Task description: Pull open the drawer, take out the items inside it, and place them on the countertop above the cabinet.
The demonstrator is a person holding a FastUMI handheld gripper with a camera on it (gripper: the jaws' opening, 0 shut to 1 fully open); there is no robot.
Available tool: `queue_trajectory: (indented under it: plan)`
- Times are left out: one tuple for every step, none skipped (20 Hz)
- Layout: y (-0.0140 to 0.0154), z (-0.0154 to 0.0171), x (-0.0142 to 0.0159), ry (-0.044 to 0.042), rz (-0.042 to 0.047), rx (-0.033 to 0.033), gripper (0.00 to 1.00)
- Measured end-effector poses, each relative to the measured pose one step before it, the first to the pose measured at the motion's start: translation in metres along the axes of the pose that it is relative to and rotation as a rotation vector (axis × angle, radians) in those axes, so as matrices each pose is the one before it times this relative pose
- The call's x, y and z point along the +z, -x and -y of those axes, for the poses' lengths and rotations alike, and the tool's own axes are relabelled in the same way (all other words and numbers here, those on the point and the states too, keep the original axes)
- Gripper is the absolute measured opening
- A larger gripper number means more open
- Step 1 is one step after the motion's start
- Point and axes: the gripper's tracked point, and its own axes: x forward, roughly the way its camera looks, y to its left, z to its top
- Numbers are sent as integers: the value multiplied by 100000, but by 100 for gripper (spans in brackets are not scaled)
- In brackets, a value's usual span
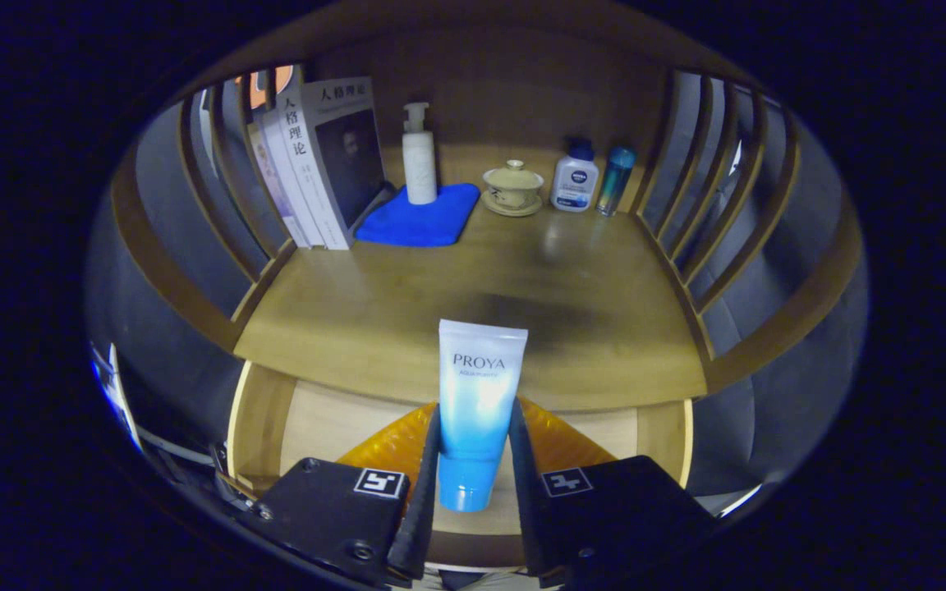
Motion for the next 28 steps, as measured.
queue_trajectory:
  plan:
    - [-440, 154, 709, -189, 426, -1501, 47]
    - [-494, 95, 607, 210, 41, -1212, 47]
    - [-480, -42, 561, -545, 249, -846, 47]
    - [-439, -190, 703, -159, -30, -54, 47]
    - [-434, -109, 376, -430, 282, -386, 47]
    - [-400, -95, 448, 167, -12, -404, 47]
    - [-365, -74, 552, 197, 173, -580, 47]
    - [-453, -166, 464, 494, 6, -279, 47]
    - [-239, -223, 273, 861, -222, -317, 47]
    - [-351, -106, 589, 771, -34, -294, 47]
    - [-444, -129, 299, 1421, 149, -889, 47]
    - [-306, 8, 330, 1383, 406, -1338, 47]
    - [-473, -158, 189, 1391, -8, -888, 47]
    - [-450, -301, 159, 465, 2, -125, 47]
    - [-304, -240, 8, 122, -356, 151, 47]
    - [-448, -313, 4, -366, -308, 389, 47]
    - [-645, -417, -149, -280, -679, 898, 48]
    - [-433, -290, -268, -849, -949, 786, 48]
    - [-256, -349, -90, -1080, -247, 1544, 50]
    - [-90, -350, -52, -693, 108, 1301, 51]
    - [133, -100, -2, -101, 901, 1203, 53]
    - [394, 96, 154, 5, 1332, -99, 54]
    - [563, 146, 121, 345, 1647, 89, 54]
    - [732, -34, -30, -171, 1795, 709, 54]
    - [884, -239, -264, -86, 1413, 1535, 54]
    - [903, -140, -433, 345, 1808, 1618, 58]
    - [1196, -281, -201, 1003, 1949, 2264, 61]
    - [1253, -340, -353, 1146, 1635, 1686, 64]
